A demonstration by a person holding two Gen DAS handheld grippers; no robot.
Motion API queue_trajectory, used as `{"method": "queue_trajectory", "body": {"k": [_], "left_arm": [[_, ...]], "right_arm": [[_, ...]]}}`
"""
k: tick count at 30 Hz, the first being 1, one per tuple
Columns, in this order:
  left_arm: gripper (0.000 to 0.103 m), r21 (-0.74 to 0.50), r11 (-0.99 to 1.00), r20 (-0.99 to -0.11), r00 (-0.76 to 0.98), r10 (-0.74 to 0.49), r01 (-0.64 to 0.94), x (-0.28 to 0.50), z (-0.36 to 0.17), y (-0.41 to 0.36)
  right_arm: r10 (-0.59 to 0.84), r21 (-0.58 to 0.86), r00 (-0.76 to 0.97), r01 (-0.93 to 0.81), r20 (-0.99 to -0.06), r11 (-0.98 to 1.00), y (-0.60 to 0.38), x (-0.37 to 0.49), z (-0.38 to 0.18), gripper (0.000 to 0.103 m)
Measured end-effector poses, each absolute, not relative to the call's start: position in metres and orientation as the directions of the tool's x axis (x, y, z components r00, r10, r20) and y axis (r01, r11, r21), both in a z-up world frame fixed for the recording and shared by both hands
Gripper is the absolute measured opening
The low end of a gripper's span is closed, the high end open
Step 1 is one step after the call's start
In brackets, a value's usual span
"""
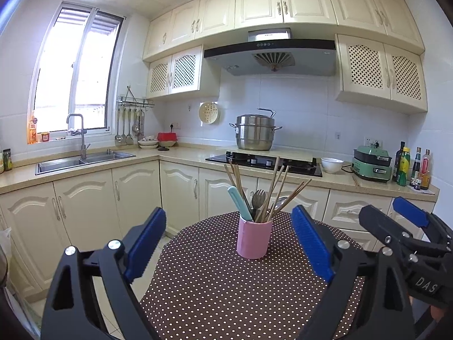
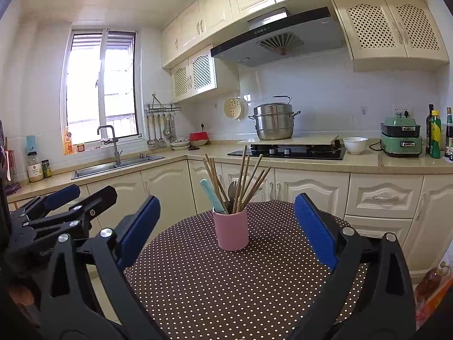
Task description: Organize utensils
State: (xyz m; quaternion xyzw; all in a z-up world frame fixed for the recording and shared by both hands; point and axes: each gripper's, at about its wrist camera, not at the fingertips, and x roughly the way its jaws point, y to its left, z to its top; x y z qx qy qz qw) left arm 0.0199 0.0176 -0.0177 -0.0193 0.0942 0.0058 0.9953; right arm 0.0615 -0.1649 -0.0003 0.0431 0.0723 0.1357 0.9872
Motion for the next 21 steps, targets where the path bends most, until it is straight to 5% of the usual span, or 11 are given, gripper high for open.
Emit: {"method": "queue_trajectory", "body": {"k": [21], "left_arm": [[0.088,0.0,1.0,-0.153,0.988,0.023,-0.023,0.0143,-0.0206,0.0122]], "right_arm": [[0.29,0.101,0.943,-0.276,-0.164,0.956,-0.1628,0.061,-0.0073,0.094]]}}
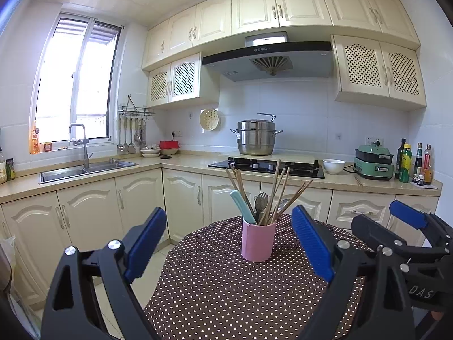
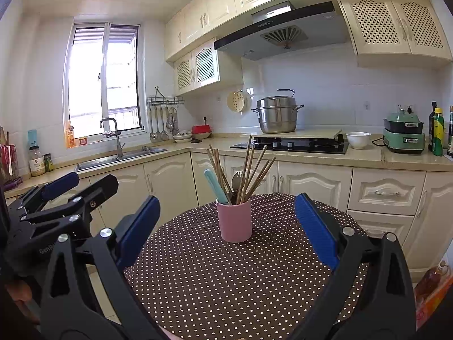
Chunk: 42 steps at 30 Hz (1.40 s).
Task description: Organize utensils
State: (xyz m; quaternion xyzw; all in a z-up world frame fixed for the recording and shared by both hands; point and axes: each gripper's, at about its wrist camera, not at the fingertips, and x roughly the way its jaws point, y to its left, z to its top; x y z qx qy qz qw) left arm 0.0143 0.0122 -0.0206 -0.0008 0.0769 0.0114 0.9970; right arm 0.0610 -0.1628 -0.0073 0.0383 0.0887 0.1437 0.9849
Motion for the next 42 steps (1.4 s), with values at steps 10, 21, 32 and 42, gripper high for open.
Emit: {"method": "queue_trajectory", "body": {"k": [10,21,32,42], "left_arm": [[0.089,0.001,1.0,-0.161,0.987,0.029,-0.03,0.0147,-0.0246,0.0161],[0.088,-0.014,0.999,-0.155,0.987,0.028,-0.031,0.0104,-0.0245,0.0208],[0.088,-0.008,0.999,-0.159,0.987,0.036,-0.037,0.0125,-0.0235,0.0178],[0.088,-0.013,0.999,-0.158,0.987,0.039,-0.042,0.0141,-0.0239,0.021]], "right_arm": [[0.302,0.113,0.936,-0.285,-0.182,0.952,-0.1609,0.0652,-0.008,0.094],[0.31,0.108,0.933,-0.295,-0.183,0.95,-0.1588,0.064,-0.0081,0.094],[0.321,0.126,0.927,-0.301,-0.195,0.945,-0.1601,0.0653,-0.0119,0.094],[0.328,0.129,0.923,-0.308,-0.199,0.943,-0.1592,0.0691,-0.0118,0.094]]}}
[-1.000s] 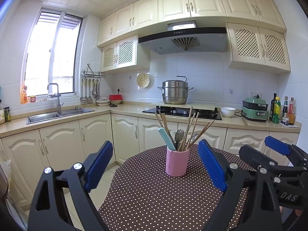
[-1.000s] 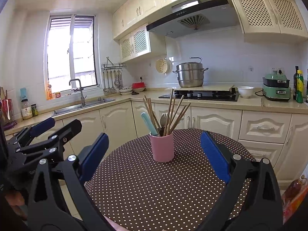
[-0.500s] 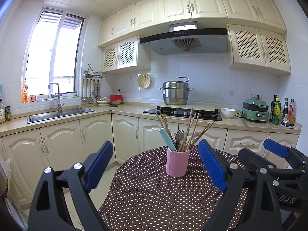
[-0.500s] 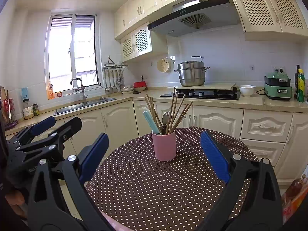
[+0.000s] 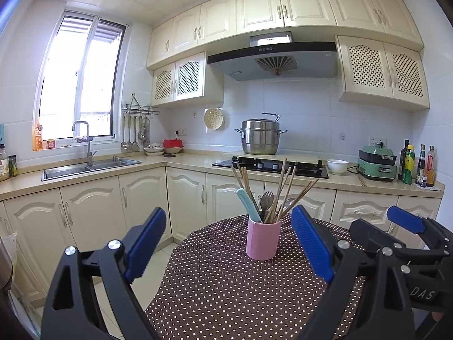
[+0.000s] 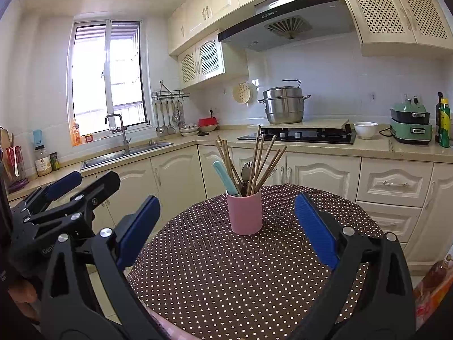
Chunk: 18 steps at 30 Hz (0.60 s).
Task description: Organize utensils
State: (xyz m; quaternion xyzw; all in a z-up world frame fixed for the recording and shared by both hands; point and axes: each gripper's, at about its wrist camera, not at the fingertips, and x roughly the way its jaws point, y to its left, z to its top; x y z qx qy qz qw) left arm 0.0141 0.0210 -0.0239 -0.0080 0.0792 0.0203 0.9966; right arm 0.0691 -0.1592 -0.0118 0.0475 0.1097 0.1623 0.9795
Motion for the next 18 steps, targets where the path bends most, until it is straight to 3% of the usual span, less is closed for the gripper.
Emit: {"method": "queue_trajectory", "body": {"k": [18], "left_arm": [[0.088,-0.003,0.999,-0.157,0.986,0.046,-0.047,0.0142,-0.0238,0.0202]], "right_arm": [[0.325,0.132,0.924,-0.303,-0.203,0.944,-0.161,0.0681,-0.0126,0.094]]}}
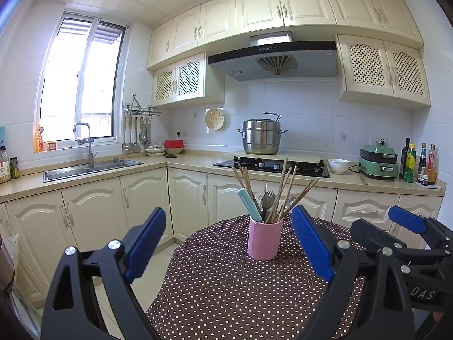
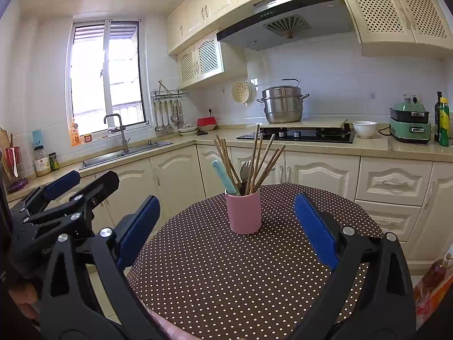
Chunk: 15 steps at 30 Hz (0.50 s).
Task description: Organize utensils
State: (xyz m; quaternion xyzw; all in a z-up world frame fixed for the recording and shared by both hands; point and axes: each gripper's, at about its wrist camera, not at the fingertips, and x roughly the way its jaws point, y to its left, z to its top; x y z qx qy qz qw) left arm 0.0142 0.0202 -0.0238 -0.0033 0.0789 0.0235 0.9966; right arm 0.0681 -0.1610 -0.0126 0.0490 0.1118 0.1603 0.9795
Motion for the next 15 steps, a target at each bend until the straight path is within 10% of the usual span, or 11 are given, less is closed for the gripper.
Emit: {"method": "queue_trajectory", "body": {"k": [15], "left_arm": [[0.088,-0.006,0.999,-0.161,0.986,0.043,-0.045,0.0155,-0.0242,0.0186]], "right_arm": [[0.32,0.132,0.925,-0.298,-0.205,0.945,-0.161,0.0668,-0.0123,0.094]]}}
